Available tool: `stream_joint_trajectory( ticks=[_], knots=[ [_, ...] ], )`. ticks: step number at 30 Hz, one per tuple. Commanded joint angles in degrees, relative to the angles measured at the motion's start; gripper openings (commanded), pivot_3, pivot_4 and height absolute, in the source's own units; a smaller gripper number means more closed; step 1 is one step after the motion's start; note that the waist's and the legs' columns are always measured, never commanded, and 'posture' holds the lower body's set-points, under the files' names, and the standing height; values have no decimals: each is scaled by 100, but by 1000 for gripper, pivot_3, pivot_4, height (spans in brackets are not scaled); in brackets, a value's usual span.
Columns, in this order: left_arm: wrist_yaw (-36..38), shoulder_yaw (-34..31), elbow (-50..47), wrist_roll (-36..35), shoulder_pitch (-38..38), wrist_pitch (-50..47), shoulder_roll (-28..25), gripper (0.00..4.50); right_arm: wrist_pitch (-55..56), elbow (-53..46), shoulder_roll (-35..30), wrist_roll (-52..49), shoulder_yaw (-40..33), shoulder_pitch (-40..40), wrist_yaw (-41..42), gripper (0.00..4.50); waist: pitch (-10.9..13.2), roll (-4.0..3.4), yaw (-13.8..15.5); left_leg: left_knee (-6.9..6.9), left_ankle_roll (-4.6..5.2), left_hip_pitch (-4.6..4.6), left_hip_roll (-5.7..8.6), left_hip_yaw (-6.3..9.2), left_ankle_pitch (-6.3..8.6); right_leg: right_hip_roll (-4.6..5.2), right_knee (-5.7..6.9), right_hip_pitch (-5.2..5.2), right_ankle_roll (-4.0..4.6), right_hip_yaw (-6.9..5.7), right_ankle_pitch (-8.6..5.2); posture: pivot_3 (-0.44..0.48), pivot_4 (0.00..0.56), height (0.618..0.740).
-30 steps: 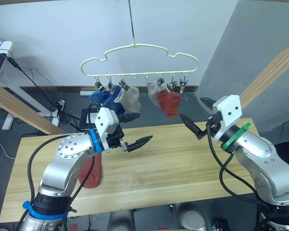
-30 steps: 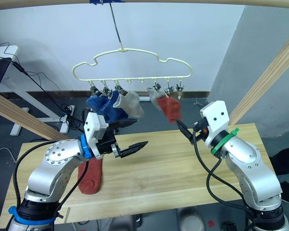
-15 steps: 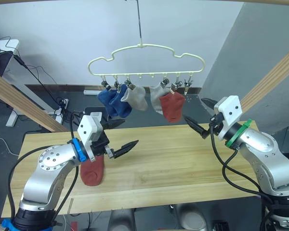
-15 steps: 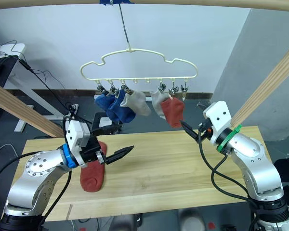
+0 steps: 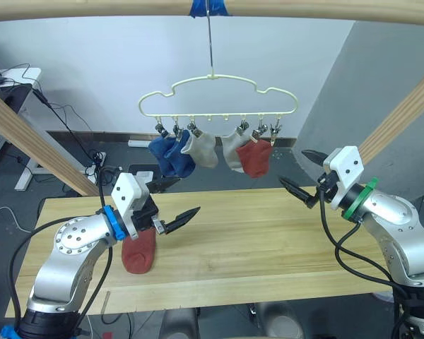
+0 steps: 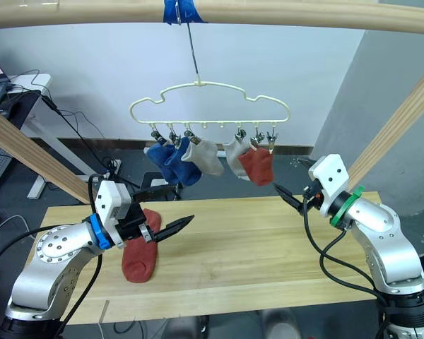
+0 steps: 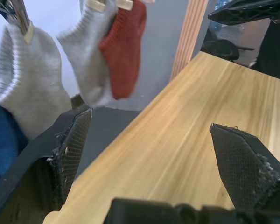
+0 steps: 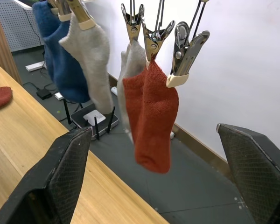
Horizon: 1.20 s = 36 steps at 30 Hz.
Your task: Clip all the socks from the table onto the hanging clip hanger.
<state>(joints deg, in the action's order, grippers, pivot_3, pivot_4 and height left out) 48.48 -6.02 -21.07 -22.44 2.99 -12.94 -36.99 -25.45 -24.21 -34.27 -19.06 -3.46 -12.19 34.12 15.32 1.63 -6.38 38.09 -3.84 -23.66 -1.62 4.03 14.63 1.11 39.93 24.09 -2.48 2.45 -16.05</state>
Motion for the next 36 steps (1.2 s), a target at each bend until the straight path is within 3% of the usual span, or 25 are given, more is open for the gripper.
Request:
stream_joint_trajectory(
  ticks=[1, 9, 14, 36],
  knots=[
    [71, -26, 15, 92, 78, 232, -70, 4500, 184, -138, 32, 51, -106, 71, -37, 4471, -56, 1, -3, 0, 0, 2, 0, -3, 0, 0, 1, 0, 1, 3, 0, -157, 159, 740],
    [131, 120, 21, 91, 318, 203, 9, 4500, -53, -283, 447, 298, 88, -145, -622, 4471, -92, 1, -5, -6, 3, 78, -2, -15, -2, -4, 1, -67, 3, 15, 1, -160, 160, 740],
    [58, 115, 41, 45, 418, 173, 68, 4500, -279, -428, 698, 364, 174, -185, -953, 4471, -99, 1, -5, -4, 5, 81, -4, -15, -3, -7, 2, -69, 3, 17, 1, -160, 159, 740],
    [126, 26, 343, 92, 239, 653, 76, 4500, -293, -341, 751, 149, 80, -219, -718, 4471, -241, -2, -6, -5, 8, 83, -3, -17, -4, -7, 3, -69, 4, 19, 2, -149, 141, 740]
  ],
)
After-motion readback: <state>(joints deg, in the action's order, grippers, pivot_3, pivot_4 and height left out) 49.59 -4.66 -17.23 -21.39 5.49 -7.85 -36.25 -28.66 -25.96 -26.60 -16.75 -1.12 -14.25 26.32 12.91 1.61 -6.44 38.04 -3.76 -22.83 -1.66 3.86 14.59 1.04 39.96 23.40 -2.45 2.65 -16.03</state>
